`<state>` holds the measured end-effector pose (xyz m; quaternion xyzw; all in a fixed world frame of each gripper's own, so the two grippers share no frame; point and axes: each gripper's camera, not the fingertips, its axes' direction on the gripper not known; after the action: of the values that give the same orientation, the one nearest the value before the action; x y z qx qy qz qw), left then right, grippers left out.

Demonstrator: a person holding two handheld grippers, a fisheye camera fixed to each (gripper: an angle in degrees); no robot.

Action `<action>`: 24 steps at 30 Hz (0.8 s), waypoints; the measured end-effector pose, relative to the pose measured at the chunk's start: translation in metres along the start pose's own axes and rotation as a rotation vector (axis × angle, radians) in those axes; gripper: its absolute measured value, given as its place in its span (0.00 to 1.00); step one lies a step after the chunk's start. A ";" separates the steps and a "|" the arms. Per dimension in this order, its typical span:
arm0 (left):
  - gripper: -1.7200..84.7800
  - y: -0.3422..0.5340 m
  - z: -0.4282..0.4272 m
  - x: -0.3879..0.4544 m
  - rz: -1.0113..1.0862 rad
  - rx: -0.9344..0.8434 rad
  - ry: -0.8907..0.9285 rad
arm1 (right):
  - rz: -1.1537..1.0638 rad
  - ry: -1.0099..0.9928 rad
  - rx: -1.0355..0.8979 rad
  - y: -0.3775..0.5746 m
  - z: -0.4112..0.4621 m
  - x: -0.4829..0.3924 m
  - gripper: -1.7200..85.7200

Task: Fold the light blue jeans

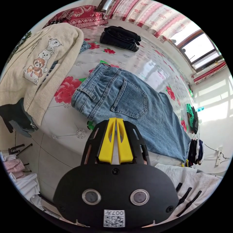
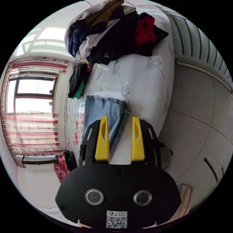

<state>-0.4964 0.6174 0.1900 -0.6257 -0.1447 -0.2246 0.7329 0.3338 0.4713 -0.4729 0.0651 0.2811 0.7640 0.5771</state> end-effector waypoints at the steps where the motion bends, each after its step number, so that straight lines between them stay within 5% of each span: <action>1: 0.01 0.004 -0.003 -0.006 -0.012 0.013 0.007 | 0.004 0.010 -0.006 0.000 -0.001 0.003 0.14; 12: 0.05 0.029 -0.030 -0.089 -0.199 0.076 0.036 | -0.014 0.056 -0.043 0.022 0.014 -0.008 0.06; 18: 0.09 0.031 -0.035 -0.148 -0.330 0.101 0.129 | -0.112 -0.093 -0.093 0.017 0.014 -0.057 0.03; 24: 0.12 0.017 -0.034 -0.192 -0.422 0.138 0.309 | -0.948 0.002 -0.213 0.098 0.036 -0.276 0.02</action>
<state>-0.6547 0.6149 0.0749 -0.4885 -0.1734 -0.4548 0.7242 0.3560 0.2131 -0.3308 -0.1303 0.2005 0.4416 0.8648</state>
